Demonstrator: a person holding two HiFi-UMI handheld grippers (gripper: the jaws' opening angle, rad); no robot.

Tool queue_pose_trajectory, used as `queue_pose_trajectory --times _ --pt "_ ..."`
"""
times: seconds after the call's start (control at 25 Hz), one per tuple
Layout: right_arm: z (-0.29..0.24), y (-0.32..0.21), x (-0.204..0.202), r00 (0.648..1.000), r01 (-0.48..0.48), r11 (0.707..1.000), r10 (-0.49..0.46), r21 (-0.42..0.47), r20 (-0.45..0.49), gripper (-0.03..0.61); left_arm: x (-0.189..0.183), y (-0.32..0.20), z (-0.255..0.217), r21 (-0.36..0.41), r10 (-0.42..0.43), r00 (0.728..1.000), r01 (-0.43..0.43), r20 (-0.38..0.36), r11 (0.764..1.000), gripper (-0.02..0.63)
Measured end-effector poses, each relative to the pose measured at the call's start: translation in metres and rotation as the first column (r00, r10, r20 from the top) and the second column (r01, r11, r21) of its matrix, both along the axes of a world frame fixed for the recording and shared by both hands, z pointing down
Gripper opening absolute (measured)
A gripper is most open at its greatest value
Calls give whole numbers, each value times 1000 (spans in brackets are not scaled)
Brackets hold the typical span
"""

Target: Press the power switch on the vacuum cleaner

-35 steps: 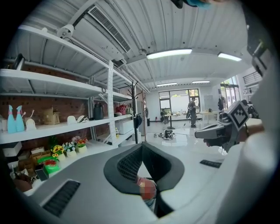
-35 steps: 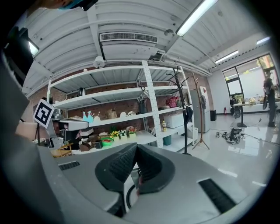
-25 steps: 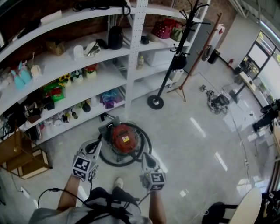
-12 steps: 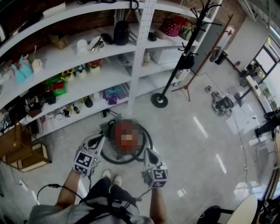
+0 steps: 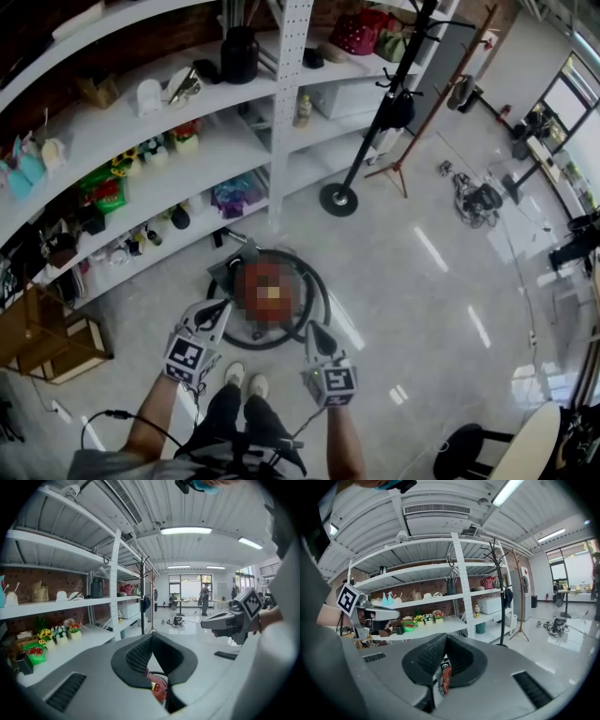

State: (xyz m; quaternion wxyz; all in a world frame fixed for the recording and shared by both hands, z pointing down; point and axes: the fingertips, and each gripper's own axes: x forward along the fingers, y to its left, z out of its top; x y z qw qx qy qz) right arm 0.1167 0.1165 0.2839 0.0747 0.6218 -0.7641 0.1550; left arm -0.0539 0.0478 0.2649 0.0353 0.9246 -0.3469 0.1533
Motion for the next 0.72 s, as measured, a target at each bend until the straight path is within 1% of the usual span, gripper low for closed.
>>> queue_pose_trajectory --times 0.12,0.28,0.44,0.6,0.72 --pt "18 -5 -5 1000 -13 1000 14 -22 24 11 0 -6 20 1 44 998 -44 41 999 6" --pt "37 -15 -12 999 -20 999 22 -45 35 11 -6 -18 39 -17 49 998 -49 38 999 6" --pt "53 -25 -15 999 -18 999 20 -42 40 11 -12 -31 58 -30 43 998 -42 40 999 6" --pt "66 -36 -15 998 -35 999 37 -40 50 11 -13 -38 77 -35 54 997 -53 51 998 6" --pt "78 -42 -19 998 -33 998 36 -59 55 11 -14 -44 88 -43 61 997 -59 45 997 6"
